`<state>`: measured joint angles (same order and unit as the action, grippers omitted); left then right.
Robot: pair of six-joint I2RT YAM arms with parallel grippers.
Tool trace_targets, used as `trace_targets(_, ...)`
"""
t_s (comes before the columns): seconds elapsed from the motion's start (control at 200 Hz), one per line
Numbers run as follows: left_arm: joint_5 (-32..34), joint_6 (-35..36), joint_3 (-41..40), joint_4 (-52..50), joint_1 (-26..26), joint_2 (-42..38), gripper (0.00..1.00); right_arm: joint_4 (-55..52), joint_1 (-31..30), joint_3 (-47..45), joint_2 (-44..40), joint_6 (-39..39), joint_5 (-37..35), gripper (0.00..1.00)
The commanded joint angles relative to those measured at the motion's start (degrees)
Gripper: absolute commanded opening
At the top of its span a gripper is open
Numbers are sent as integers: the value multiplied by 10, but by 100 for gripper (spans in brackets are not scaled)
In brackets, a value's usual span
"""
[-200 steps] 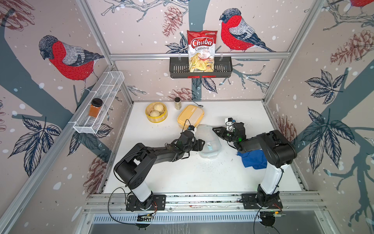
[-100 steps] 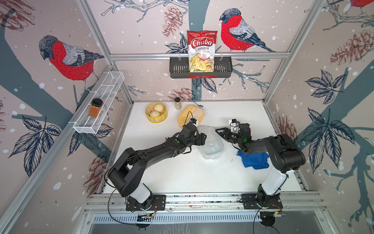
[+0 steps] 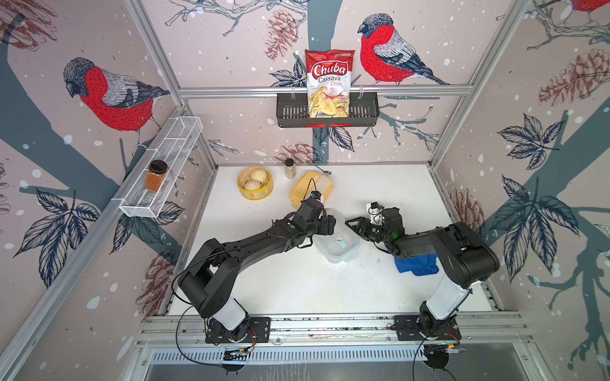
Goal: Wipe the insides of the lunch boxes
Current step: Adjust the lunch box at the center of the board.
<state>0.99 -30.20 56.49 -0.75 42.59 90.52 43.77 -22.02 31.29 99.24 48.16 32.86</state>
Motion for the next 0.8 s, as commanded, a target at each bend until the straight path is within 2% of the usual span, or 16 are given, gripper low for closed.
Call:
trace_targets(0.0,-3,-43,-2,-14,3,-14,78,39,1,-9,-19,16,-25,60)
trace_targets(0.23,15,-103,-54,7,15,-59,78,31,-31,-70,-92,71,-72,62)
trace_targets(0.465,-5,-107,-14,39,34,-10,78,103,-42,-146,-134,131,-100,62)
trace_targets(0.791,9,-114,-17,54,35,13,78,206,-69,-183,-105,182,-104,62)
